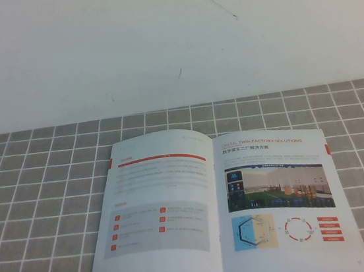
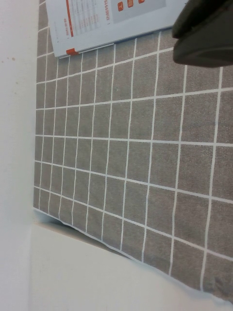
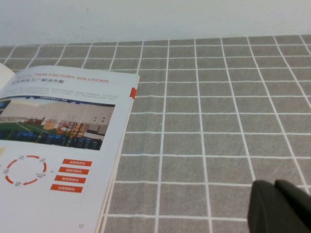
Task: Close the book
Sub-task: 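Close the open booklet and leave it lying on the table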
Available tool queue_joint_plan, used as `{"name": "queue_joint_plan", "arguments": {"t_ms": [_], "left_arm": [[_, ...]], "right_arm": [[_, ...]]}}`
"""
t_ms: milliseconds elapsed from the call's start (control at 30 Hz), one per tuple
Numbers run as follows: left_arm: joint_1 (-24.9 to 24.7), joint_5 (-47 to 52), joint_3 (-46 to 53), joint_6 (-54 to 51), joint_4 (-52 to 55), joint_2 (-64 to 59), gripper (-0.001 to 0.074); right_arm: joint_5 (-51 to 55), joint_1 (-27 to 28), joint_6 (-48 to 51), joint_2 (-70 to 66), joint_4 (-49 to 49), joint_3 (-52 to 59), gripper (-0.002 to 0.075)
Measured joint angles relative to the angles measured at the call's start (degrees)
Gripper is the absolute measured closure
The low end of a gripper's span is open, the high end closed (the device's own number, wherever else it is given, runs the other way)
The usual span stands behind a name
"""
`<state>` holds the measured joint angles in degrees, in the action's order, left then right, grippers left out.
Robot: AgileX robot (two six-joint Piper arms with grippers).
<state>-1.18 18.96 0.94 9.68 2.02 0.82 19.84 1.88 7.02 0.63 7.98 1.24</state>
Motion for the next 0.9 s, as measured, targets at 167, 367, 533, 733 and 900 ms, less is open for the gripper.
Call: {"name": "queue_joint_plan", "arguments": {"t_ms": [167, 367, 533, 733, 900], "left_arm": [[0.0, 0.0, 0.0, 0.0, 0.0, 0.0, 0.0739], [0.0, 0.0, 0.0, 0.0, 0.5, 0.0, 0.0739], [0.0, -0.7, 0.0, 0.0, 2.0, 0.0, 0.0739], [0.0, -14.1, 0.4, 0.0, 3.0, 0.0, 0.0739], [0.0, -34.5, 0.4, 0.0, 6.7, 0.0, 0.0739]], "right_arm": [[0.0, 0.0, 0.0, 0.0, 0.0, 0.0, 0.0727], [0.0, 0.0, 0.0, 0.0, 0.0, 0.0, 0.0727], [0.0, 0.0, 0.0, 0.0, 0.0, 0.0, 0.0727], [0.0, 0.0, 0.0, 0.0, 0.0, 0.0, 0.0727], [0.0, 0.0, 0.0, 0.0, 0.0, 0.0, 0.0727]]}}
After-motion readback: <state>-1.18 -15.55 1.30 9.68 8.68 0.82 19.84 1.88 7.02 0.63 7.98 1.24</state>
